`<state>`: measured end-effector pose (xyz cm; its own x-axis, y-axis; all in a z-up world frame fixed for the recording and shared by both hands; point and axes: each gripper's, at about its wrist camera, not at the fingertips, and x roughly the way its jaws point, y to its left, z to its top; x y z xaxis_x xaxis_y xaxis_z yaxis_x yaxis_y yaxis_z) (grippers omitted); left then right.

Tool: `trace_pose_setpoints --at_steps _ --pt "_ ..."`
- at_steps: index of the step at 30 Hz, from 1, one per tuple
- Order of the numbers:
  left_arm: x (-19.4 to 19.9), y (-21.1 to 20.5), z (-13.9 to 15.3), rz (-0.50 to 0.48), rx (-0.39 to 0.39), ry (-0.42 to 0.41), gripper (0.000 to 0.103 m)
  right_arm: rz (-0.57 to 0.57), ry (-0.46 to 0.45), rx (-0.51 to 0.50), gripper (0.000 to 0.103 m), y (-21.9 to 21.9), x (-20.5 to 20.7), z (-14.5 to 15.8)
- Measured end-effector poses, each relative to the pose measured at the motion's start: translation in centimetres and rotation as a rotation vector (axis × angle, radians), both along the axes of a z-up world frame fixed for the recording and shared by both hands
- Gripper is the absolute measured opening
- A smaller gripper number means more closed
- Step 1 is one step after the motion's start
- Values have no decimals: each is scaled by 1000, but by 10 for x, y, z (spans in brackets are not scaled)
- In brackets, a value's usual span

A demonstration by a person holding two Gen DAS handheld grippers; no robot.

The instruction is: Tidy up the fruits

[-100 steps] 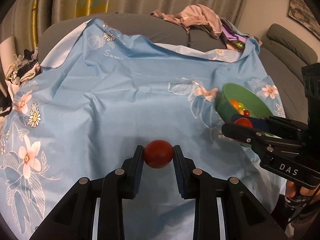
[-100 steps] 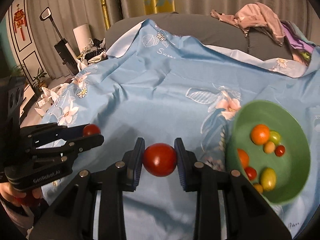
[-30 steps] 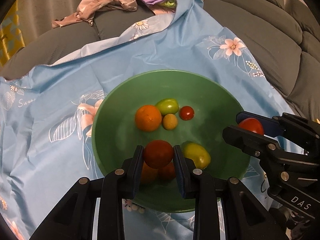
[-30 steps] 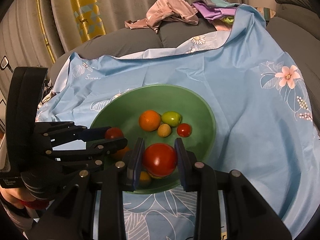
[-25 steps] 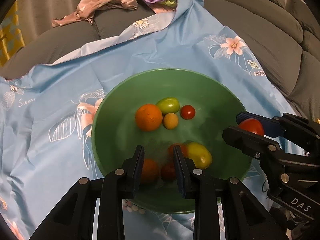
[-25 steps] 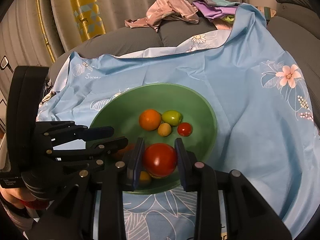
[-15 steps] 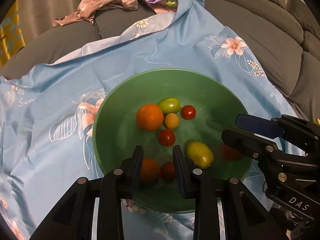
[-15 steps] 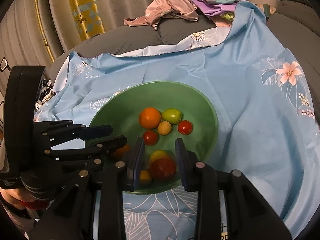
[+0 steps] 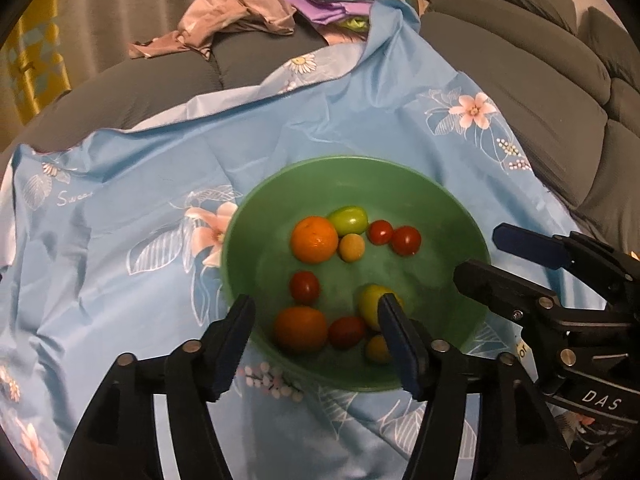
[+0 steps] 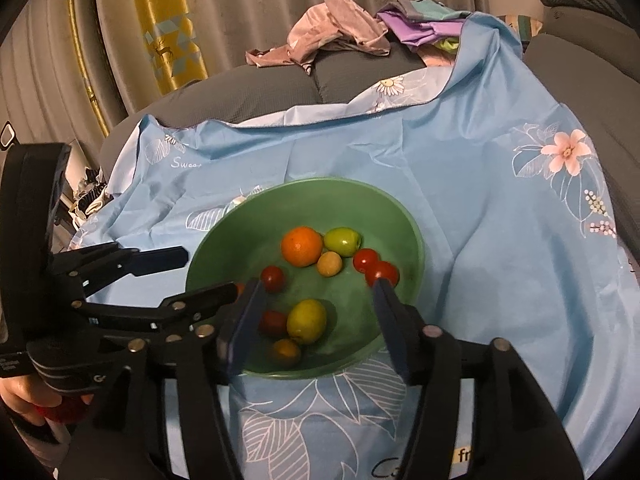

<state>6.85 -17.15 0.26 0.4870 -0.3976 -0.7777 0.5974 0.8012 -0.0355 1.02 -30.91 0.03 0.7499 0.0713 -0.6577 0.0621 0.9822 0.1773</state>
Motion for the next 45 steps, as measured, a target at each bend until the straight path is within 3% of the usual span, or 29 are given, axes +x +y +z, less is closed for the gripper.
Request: trace_pose_setpoints --at_steps 6,16,21,25,30,45 --pt "-8 14 11 32 -26 0 71 -5 -14 -9 70 6 -10 11" --pt "-17 24 29 50 -44 -15 72 0 -33 -28 74 12 -21 27" --pt "-21 27 44 74 -66 -36 86 -13 -34 -34 87 11 -27 36" --pt "-20 29 56 104 -86 -6 88 -13 -12 -34 94 9 -28 44" --pt "-17 22 61 65 -56 66 88 24 9 -38 98 8 -28 57" --pt "-17 3 69 63 48 15 88 14 25 -70 98 1 -26 68"
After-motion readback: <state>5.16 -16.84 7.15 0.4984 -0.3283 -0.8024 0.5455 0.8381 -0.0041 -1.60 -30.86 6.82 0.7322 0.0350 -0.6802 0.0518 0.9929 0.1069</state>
